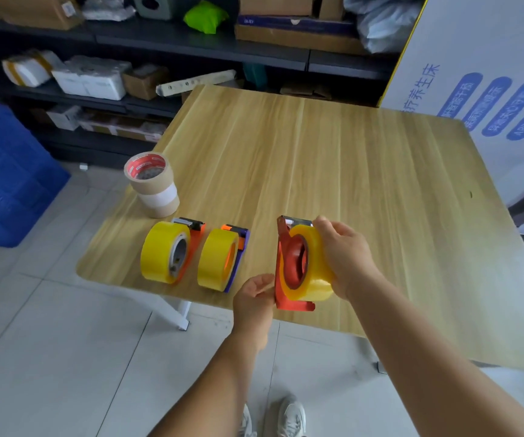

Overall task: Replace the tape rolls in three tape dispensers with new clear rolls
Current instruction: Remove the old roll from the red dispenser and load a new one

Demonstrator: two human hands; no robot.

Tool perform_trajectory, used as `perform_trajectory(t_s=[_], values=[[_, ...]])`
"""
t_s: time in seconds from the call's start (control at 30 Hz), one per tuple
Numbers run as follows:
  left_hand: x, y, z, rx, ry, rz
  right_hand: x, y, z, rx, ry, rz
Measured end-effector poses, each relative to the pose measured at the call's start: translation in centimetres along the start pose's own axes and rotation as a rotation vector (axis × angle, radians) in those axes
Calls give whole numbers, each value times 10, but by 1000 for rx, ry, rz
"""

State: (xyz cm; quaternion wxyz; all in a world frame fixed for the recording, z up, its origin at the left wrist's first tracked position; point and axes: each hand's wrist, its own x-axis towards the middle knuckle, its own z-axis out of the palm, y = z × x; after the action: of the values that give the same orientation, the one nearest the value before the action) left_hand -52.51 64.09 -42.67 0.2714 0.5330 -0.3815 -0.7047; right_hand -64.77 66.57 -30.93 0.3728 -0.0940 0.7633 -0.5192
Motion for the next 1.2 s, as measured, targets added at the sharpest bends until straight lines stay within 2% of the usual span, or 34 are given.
perform_trajectory(t_s=[0.23, 0.43, 0.73, 0.9, 1.2], values=[[-9, -6, -15, 131, -161, -2, 11, 12, 19, 7, -5, 74], [-14, -2, -25, -262, -297, -77, 17, 19, 36, 0, -18, 113], [-14, 1, -31, -177, -286, -13, 25, 30, 55, -49, 5, 84], [-11, 3, -34, -98, -338, 21, 30, 37, 67, -69, 10, 64], [-5, 10, -33, -120, -309, -11, 39, 44, 78, -65, 13, 93]])
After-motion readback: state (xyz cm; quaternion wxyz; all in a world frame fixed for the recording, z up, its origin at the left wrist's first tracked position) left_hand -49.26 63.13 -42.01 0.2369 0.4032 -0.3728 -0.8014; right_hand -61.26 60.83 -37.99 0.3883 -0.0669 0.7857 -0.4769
